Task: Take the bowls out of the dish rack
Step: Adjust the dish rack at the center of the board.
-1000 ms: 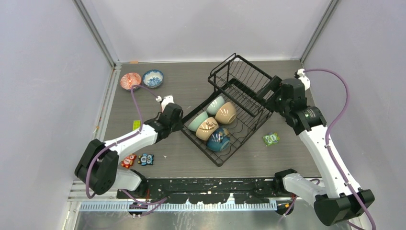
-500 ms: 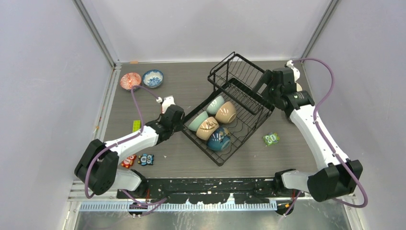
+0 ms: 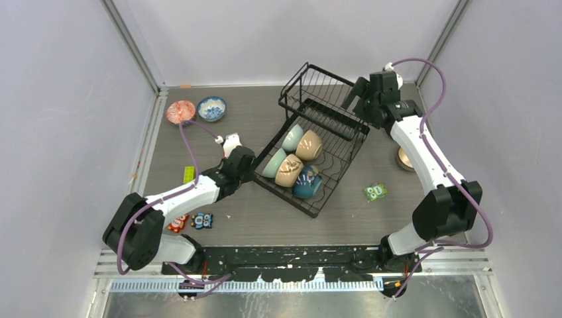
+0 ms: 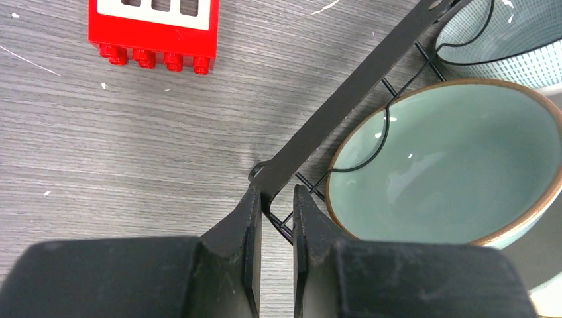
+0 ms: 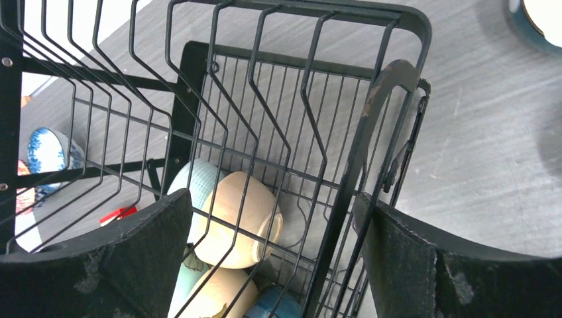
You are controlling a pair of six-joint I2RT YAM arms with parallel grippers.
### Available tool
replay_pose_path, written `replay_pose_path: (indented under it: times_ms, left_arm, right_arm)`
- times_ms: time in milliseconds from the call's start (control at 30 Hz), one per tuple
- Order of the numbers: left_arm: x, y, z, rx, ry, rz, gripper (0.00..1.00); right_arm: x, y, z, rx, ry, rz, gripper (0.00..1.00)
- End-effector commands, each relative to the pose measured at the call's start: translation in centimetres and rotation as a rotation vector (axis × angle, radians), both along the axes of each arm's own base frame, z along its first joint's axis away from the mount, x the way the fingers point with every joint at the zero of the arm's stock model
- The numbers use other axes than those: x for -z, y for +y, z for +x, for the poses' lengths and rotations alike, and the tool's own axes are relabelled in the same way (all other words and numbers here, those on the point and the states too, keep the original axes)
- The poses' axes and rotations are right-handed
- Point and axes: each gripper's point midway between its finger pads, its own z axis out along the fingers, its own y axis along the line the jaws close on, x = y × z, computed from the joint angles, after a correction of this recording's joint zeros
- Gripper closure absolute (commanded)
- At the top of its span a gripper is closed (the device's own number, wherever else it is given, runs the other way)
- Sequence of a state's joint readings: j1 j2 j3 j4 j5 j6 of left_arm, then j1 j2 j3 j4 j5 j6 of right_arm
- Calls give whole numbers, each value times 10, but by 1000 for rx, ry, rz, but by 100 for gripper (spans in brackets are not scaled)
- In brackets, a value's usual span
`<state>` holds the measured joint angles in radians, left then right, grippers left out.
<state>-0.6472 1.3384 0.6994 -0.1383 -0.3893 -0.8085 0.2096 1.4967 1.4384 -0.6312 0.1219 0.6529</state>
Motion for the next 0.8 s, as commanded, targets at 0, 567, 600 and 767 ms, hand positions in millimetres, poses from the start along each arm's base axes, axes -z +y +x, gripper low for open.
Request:
replay_pose_path:
  times_ms: [0, 567, 600, 767]
  left_arm:
    - [-7, -49, -10, 165, 8, -135, 100]
    - [-8, -86, -16, 227, 4, -145, 100]
    - [-9, -87, -17, 231, 3, -145, 100]
    - [-14, -88, -19, 237, -3, -146, 100]
  right_arm:
    - [-23, 41, 40, -116, -118, 90, 6]
    - [-35, 55, 65, -134, -111, 109, 2]
    - [-38, 47, 64, -106, -119, 79, 1]
    - [-47, 18, 48, -37, -122, 34, 0]
